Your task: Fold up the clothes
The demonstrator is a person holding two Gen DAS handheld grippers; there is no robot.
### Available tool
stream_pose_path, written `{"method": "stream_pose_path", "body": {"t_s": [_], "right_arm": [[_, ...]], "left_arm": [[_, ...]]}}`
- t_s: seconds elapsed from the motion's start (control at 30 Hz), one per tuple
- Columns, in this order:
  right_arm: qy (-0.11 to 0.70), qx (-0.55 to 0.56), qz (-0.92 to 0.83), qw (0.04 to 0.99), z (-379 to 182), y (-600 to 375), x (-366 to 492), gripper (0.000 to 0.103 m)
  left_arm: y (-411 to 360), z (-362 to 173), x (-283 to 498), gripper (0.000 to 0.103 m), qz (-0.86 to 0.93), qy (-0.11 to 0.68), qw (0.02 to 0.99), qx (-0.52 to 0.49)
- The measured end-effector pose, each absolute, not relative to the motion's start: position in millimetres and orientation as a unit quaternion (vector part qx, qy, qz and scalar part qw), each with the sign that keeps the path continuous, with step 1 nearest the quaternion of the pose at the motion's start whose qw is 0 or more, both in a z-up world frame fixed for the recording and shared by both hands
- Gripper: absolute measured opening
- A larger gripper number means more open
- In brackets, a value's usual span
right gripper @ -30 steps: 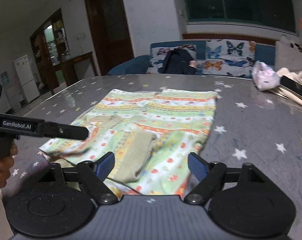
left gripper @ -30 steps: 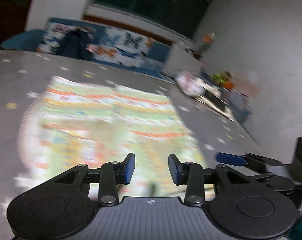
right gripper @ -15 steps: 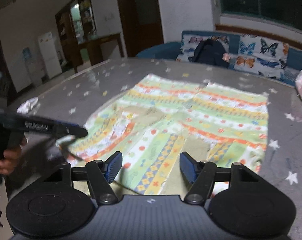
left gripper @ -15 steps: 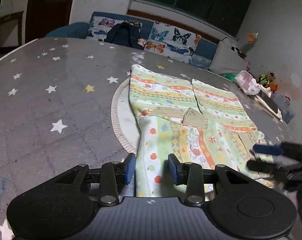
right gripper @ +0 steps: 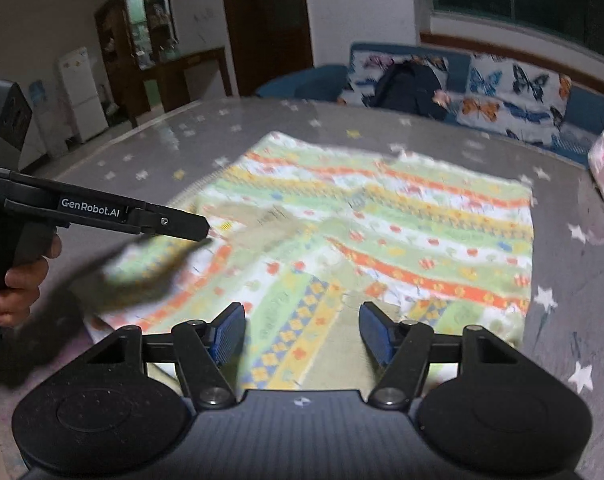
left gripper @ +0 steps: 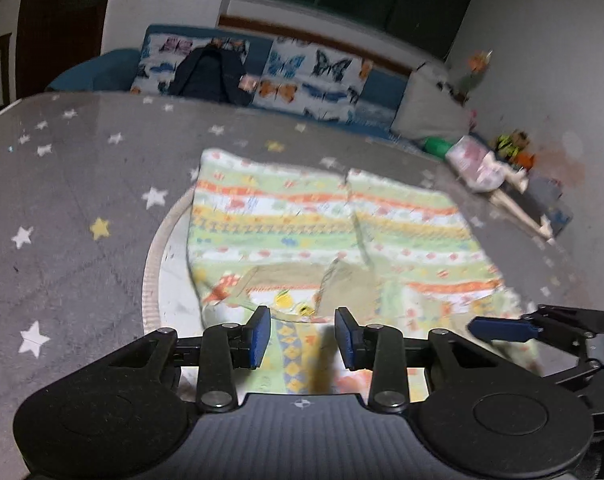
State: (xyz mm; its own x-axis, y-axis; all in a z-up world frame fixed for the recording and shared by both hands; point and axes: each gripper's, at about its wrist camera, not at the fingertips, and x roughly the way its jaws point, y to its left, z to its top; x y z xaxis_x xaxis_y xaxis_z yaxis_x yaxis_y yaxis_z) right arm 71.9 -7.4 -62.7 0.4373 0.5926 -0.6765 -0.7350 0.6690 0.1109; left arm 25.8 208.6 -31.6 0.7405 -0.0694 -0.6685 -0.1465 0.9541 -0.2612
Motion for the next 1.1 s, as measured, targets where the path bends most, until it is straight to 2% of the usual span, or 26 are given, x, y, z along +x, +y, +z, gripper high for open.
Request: {"method": "stream_pose_path", "body": {"t_s": [0.43,0.7,0.83,1.1], "right_arm": [[0.344,-0.113,0.399,0.842,-58,-15,63,0.065],[0.338,-0.153,0.404,0.836,-60,-17,40,0.066],[0.323,-0.167,0.404,0.839,-55,-20,32,0.067],[0.302,-0.184,0.405,0.844,-44,-41,13,0.079]], "left_arm": [[201,-24,10,0.039,0.02,0.35,0.927,-0.131],[170,-32,-8,0.041,-0.002,0.363,0.928,-0.078],[155,-32,-17,0.046,-0.003,0.366,0.93,-0.047],[143,-17,-40,0.059,-0.005,0.374,0.925,-0.063]]}}
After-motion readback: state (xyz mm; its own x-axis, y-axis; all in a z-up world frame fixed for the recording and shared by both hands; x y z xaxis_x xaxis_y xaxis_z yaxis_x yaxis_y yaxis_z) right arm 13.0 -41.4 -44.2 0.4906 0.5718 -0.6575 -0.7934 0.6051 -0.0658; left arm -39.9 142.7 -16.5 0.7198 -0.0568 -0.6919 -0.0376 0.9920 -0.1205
